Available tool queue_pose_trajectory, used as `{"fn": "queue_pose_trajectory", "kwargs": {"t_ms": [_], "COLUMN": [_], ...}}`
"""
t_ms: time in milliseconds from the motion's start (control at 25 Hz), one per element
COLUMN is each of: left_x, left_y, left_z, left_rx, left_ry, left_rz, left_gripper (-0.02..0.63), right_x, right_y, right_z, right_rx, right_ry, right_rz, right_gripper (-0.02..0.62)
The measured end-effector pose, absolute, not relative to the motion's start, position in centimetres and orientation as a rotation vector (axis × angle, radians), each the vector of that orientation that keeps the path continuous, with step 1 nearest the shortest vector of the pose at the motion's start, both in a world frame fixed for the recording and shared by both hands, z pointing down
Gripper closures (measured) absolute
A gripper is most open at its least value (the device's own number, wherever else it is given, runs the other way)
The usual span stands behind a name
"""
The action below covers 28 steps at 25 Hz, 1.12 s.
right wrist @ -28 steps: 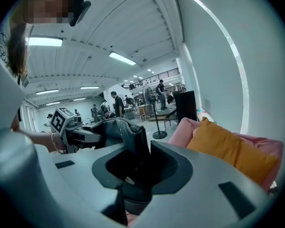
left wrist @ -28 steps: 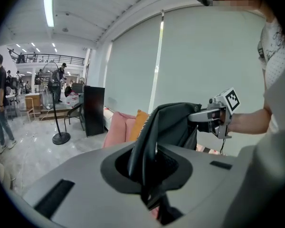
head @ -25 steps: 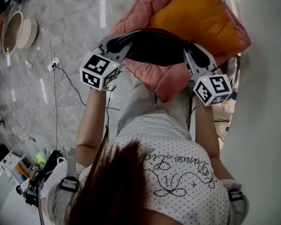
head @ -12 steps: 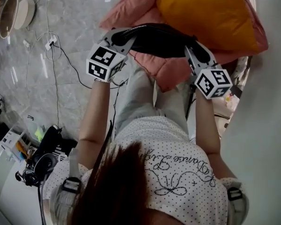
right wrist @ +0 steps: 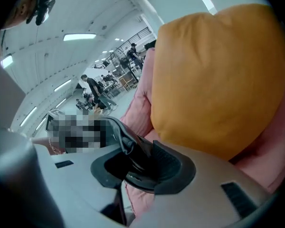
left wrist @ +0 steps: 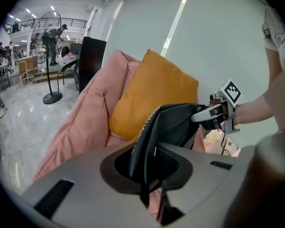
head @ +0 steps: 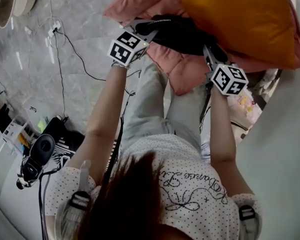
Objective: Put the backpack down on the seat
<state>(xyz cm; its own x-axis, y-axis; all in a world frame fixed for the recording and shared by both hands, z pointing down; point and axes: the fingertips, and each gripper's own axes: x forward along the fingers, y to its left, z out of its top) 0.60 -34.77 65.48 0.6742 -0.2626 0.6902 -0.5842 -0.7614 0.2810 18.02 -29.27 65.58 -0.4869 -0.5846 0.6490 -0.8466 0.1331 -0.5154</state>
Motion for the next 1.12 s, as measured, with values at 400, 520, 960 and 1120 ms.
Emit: {"fn": "queue_pose_trajectory", "kwargs": {"t_ms": [400,520,960,1120], "left_x": [1.1,0.7,1.4,0.5], "left_y": [-37.1,-38.3,-35.6,-36.1], "left_z": [74.2,74.4,79.8,79.7], "left_rx": [2.502,2.514,2.449,2.445], "left_ry": [-0.606,-0.658,-0.535,-0.626], "left_rz": [1.02,0.966,0.948,0.937], "left_gripper": [0.537,0.503,0.482,0.43], "right_x": [17.2,16.2,16.2,15.9], "right_y": [-29.6,-29.9,-25.1,-25.3], "right_z": [75.4,75.6,82.9,82.8], "right_rx": [1.389,1.396,1.257,1.227], "right_ry": [-1.965,-1.982,-1.91,-1.941], "right_rz": [1.462,1.394,1.234,1.197], "right_gripper": [0.466,0.471,0.472,0.469]}}
